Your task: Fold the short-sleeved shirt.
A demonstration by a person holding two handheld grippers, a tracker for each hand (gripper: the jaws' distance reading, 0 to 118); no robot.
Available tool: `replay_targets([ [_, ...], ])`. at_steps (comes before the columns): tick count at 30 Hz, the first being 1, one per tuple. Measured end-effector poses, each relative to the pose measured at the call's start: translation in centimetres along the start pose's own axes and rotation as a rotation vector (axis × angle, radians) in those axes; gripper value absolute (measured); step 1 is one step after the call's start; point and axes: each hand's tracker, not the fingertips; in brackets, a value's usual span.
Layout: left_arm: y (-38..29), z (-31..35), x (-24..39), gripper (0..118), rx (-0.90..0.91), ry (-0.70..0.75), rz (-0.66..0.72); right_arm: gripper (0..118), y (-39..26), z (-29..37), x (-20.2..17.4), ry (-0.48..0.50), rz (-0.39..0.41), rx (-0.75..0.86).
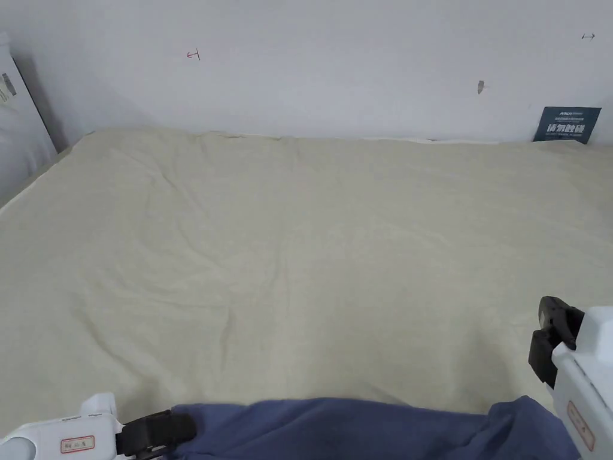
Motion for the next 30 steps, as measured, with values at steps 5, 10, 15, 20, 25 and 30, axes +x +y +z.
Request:
replay_targets([
  [5,-1.6,-1.4,1.6,65,0.003,-0.007,0.021,1,-0.3,-0.1,0.6,-0.020,0.002,-0.013],
  [10,-2.7,-2.7,2.9,11,-0.008,0.013,0.025,1,-0.7,0.1,1.3,-0.032,-0.005,-0.025],
  [15,-2.8,-1.5,4.9,7,0.056,0.084,-0.048,1,-0.3,0.6,1.9,-0.038,-0.010,-0.022],
  [20,-2.1,1.1,7.8,6,0.057,0.172,-0.052,1,0.2,0.8,2.5,-0.032,-0.019,-0.002],
  [25,-1.3,5.0,7.9,6,0.127,0.249,-0.053,1,0.6,1.3,3.2,-0.028,-0.030,0.018],
  [30,-2.0,6.9,9.6,6,0.126,0.297,-0.077,1,0.5,1.7,3.7,-0.026,-0.045,0.033],
])
